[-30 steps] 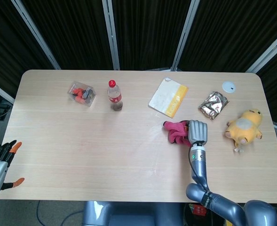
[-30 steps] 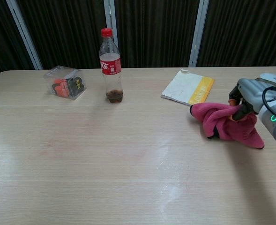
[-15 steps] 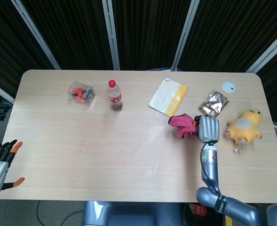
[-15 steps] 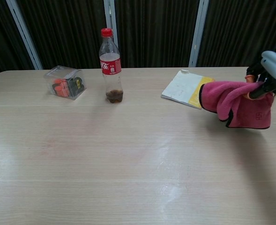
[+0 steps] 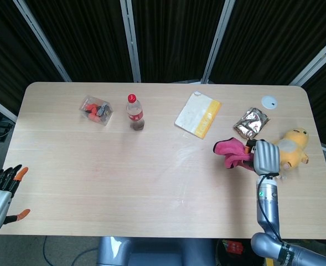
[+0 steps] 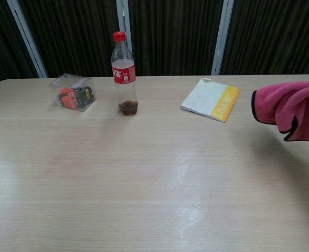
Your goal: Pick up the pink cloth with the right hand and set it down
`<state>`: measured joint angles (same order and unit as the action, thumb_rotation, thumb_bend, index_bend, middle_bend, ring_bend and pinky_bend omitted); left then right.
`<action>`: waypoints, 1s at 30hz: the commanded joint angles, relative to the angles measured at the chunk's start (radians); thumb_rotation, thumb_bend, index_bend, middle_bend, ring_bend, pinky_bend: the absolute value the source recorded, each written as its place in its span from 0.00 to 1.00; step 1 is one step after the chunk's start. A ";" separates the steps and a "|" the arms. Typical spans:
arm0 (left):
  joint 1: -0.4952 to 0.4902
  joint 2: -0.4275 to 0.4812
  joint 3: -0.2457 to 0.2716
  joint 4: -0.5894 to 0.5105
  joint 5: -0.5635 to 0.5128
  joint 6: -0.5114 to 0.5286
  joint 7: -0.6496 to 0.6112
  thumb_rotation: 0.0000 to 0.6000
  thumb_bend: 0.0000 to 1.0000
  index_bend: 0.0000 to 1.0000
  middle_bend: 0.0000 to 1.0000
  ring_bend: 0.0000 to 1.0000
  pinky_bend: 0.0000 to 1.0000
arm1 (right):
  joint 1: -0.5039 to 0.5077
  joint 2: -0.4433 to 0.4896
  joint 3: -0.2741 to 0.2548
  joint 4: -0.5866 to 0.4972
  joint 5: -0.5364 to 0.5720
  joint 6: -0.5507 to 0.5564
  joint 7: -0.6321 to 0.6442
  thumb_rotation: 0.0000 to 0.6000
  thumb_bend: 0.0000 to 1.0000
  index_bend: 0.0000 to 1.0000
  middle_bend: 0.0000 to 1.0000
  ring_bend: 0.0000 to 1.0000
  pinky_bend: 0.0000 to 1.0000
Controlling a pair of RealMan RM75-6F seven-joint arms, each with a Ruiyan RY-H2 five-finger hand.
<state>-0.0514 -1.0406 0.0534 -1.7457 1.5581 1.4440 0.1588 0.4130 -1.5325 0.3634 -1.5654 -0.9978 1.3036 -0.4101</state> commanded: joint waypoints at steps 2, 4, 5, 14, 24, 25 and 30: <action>0.001 -0.003 -0.001 0.004 0.003 0.003 -0.005 1.00 0.00 0.04 0.00 0.00 0.00 | -0.007 0.027 -0.017 -0.021 0.014 -0.044 0.047 1.00 0.25 0.42 0.34 0.27 0.63; 0.001 -0.004 -0.001 0.006 0.006 0.005 -0.008 1.00 0.00 0.04 0.00 0.00 0.00 | -0.008 0.045 -0.028 -0.033 0.017 -0.076 0.069 1.00 0.15 0.26 0.17 0.09 0.49; 0.001 -0.004 -0.001 0.007 0.007 0.006 -0.009 1.00 0.00 0.04 0.00 0.00 0.00 | -0.008 0.054 -0.033 -0.039 0.018 -0.088 0.076 1.00 0.12 0.22 0.12 0.05 0.44; -0.001 0.000 0.001 0.008 0.003 -0.002 -0.008 1.00 0.00 0.03 0.00 0.00 0.00 | -0.010 0.121 -0.109 -0.078 -0.076 -0.080 0.018 1.00 0.00 0.03 0.00 0.00 0.14; 0.001 0.002 0.000 0.003 0.005 0.003 -0.005 1.00 0.00 0.00 0.00 0.00 0.00 | -0.116 0.298 -0.258 -0.243 -0.339 0.048 0.051 1.00 0.00 0.03 0.00 0.00 0.10; 0.002 0.001 0.000 0.004 0.006 0.005 -0.005 1.00 0.00 0.00 0.00 0.00 0.00 | -0.127 0.309 -0.271 -0.253 -0.355 0.057 0.057 1.00 0.00 0.03 0.00 0.00 0.10; 0.005 0.000 0.003 0.005 0.013 0.010 -0.001 1.00 0.00 0.00 0.00 0.00 0.00 | -0.199 0.368 -0.359 -0.269 -0.463 0.120 0.086 1.00 0.00 0.02 0.00 0.00 0.03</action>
<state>-0.0472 -1.0406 0.0559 -1.7413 1.5706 1.4537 0.1574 0.2440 -1.1906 0.0372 -1.8254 -1.4257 1.3952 -0.3395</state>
